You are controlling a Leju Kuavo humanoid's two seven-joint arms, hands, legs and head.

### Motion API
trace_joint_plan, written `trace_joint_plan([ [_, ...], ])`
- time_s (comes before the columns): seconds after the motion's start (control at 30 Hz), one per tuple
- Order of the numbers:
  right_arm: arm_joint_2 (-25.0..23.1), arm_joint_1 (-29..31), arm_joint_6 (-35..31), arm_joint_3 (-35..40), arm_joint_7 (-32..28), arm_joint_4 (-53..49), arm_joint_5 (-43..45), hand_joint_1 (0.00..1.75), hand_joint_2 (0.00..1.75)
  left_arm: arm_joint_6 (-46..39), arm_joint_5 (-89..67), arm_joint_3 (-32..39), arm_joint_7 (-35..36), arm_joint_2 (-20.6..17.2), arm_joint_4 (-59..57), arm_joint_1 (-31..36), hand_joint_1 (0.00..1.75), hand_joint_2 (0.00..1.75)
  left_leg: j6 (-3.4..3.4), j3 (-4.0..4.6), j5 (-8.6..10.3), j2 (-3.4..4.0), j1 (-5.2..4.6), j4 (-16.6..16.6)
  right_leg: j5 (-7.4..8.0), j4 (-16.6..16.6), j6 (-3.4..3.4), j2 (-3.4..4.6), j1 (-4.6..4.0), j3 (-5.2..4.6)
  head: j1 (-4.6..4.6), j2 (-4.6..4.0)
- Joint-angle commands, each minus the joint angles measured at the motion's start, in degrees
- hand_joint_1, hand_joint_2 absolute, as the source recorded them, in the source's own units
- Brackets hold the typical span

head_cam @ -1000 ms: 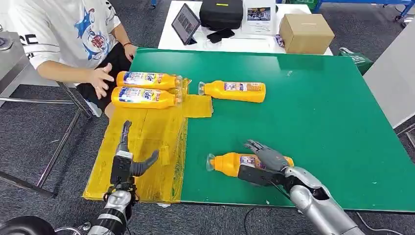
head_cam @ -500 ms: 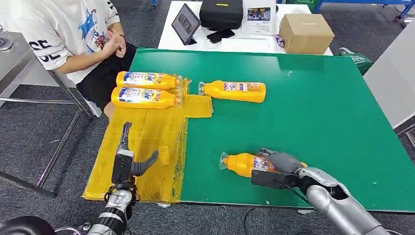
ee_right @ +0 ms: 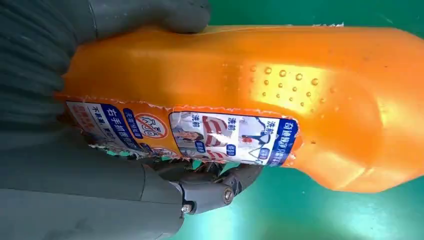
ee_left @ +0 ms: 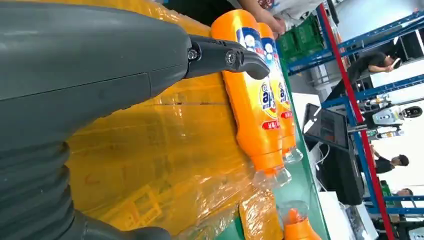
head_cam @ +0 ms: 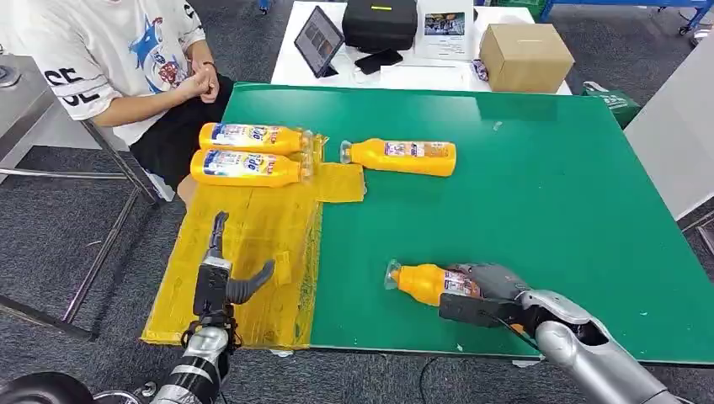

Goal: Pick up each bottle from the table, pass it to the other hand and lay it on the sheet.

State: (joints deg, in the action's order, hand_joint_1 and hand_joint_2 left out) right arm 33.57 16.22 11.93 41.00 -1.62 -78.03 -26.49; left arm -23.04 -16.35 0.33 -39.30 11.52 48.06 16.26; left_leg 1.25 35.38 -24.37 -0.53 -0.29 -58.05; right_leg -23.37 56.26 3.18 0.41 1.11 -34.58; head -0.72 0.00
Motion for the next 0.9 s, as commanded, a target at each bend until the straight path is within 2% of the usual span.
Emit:
trace_joint_plan([
  [0.03,-21.2,-6.7,-16.6,-14.0,-7.3,1.2,-2.4,1.75,1.75,0.9,0.1,0.4,0.9,0.8,0.7,-0.4,0.0,1.75,-0.15,-0.32,-0.06,0.17,0.22,0.1,0.05,-0.2,-0.2,0.09,-0.24,0.34,-0.04,0.0],
  [0.07,-22.0,-6.5,-16.4,-13.9,-6.2,0.7,-3.1,1.75,1.75,0.9,-0.1,0.3,1.2,0.9,1.4,-0.8,0.0,1.75,-0.15,-0.23,-0.05,0.27,0.22,0.1,0.08,-0.2,-0.18,0.21,-0.24,0.23,-0.04,0.0],
  [0.13,-28.6,-7.1,-27.7,-19.3,-10.9,-2.4,-6.6,1.75,1.75,2.8,0.2,0.0,2.0,1.3,4.2,-1.9,0.0,1.75,-0.24,-0.36,-0.15,0.5,0.3,0.1,0.05,-0.2,-0.31,0.37,-0.35,0.3,-0.09,0.0],
  [0.17,-30.8,-6.7,-33.5,-21.1,-12.3,-3.6,-10.2,1.75,1.75,3.7,0.4,-0.5,2.3,1.6,5.5,-2.3,0.0,1.75,-0.17,-0.12,-0.11,0.41,0.2,0.0,0.03,0.0,-0.22,0.32,-0.23,0.01,0.04,0.0],
  [0.2,-32.1,-6.3,-37.3,-21.8,-12.4,-5.0,-13.6,1.75,1.75,4.4,0.4,-1.2,2.8,1.9,6.5,-2.4,0.0,1.75,-0.15,-0.02,-0.08,0.38,0.15,0.0,0.05,0.0,-0.16,0.29,-0.19,-0.13,0.04,0.0],
  [0.23,-33.7,-6.0,-38.5,-23.4,-14.0,-6.9,-11.3,1.75,1.75,5.9,1.2,-2.0,3.6,2.4,7.9,-2.7,0.0,1.75,-0.21,-0.05,-0.14,0.48,0.22,0.0,0.01,0.1,-0.23,0.35,-0.26,-0.14,0.02,0.0],
  [0.27,-34.4,-5.9,-42.1,-24.5,-15.3,-7.8,-14.2,1.75,1.75,7.5,2.0,-3.3,4.4,2.4,9.4,-3.0,0.0,1.75,-0.16,0.07,-0.07,0.25,0.16,0.0,-0.03,0.2,-0.16,0.13,-0.19,-0.2,0.02,0.0],
  [0.47,-34.4,-6.7,-42.5,-25.4,-16.0,-8.8,-14.1,1.75,1.75,8.0,2.6,-4.4,5.7,2.4,10.8,-3.1,0.0,1.75,-0.12,0.07,-0.03,0.04,0.26,0.0,-0.07,0.1,-0.12,0.03,-0.26,-0.09,-0.02,0.0],
  [0.57,-36.1,-6.5,-48.2,-27.5,-19.7,-8.8,-14.9,1.75,1.75,12.2,4.9,-6.8,5.8,2.1,12.1,-3.0,0.0,1.75,-0.11,0.14,0.0,0.02,0.21,0.0,-0.04,0.1,-0.11,0.01,-0.19,-0.13,-0.02,0.0],
  [0.73,-36.5,-4.6,-48.7,-30.5,-21.3,-5.3,-13.2,1.75,1.75,20.8,8.3,-11.8,8.9,0.4,14.3,-2.3,0.0,1.75,-0.18,0.03,-0.09,0.03,0.25,-0.1,-0.1,0.1,-0.2,-0.01,-0.25,-0.01,0.0,0.0],
  [0.9,-36.5,-4.5,-48.5,-30.9,-22.8,-4.1,-11.9,1.75,1.75,22.6,8.9,-12.1,9.5,-0.5,14.1,-1.9,0.0,1.75,-0.14,0.11,-0.01,0.06,0.19,0.0,-0.02,0.0,-0.13,0.05,-0.19,-0.11,0.0,0.0],
])
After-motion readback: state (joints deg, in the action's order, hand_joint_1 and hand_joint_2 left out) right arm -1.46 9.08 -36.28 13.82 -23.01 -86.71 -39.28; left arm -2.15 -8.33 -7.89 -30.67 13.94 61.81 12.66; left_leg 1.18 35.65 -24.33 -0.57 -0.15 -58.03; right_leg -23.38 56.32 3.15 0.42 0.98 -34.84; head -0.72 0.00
